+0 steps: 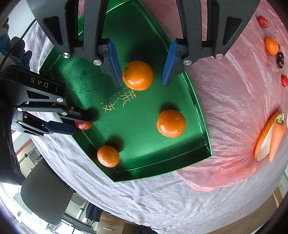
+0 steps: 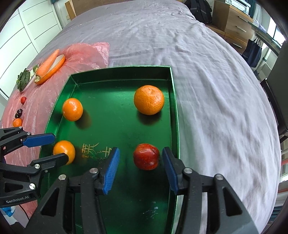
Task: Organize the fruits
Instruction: 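Open the left tool to drop the tangerine while the right tool releases the tomato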
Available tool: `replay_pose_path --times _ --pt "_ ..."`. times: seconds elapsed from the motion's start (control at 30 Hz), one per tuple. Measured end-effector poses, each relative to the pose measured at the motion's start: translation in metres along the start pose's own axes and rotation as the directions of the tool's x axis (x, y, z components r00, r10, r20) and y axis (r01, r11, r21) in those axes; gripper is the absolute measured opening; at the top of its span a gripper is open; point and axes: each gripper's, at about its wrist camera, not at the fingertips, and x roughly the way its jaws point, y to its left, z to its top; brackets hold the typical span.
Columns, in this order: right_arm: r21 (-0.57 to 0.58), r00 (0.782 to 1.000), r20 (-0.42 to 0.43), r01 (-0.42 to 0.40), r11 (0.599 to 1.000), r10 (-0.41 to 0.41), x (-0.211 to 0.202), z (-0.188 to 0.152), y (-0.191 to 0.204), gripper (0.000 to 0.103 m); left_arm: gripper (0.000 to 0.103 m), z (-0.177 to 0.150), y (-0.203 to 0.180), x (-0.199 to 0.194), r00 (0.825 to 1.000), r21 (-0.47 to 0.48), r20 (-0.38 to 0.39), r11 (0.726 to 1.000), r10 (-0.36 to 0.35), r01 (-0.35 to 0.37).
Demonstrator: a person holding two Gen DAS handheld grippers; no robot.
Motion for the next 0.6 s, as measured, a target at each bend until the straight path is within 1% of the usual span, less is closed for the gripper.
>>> replay_pose_path --times 0.27,0.6 --pt "0.027 0.999 0.024 0.021 0.999 -0.022 -0.026 -0.008 0.004 0.083 0.041 -0.011 0.002 -0.022 1.000 0.009 0.025 1.000 -0.009 0.008" --pt "0.049 0.999 0.008 0.036 0.998 -0.036 -0.058 -0.033 0.007 0.083 0.041 -0.034 0.010 -0.051 0.999 0.001 0.043 1.000 -0.006 0.006"
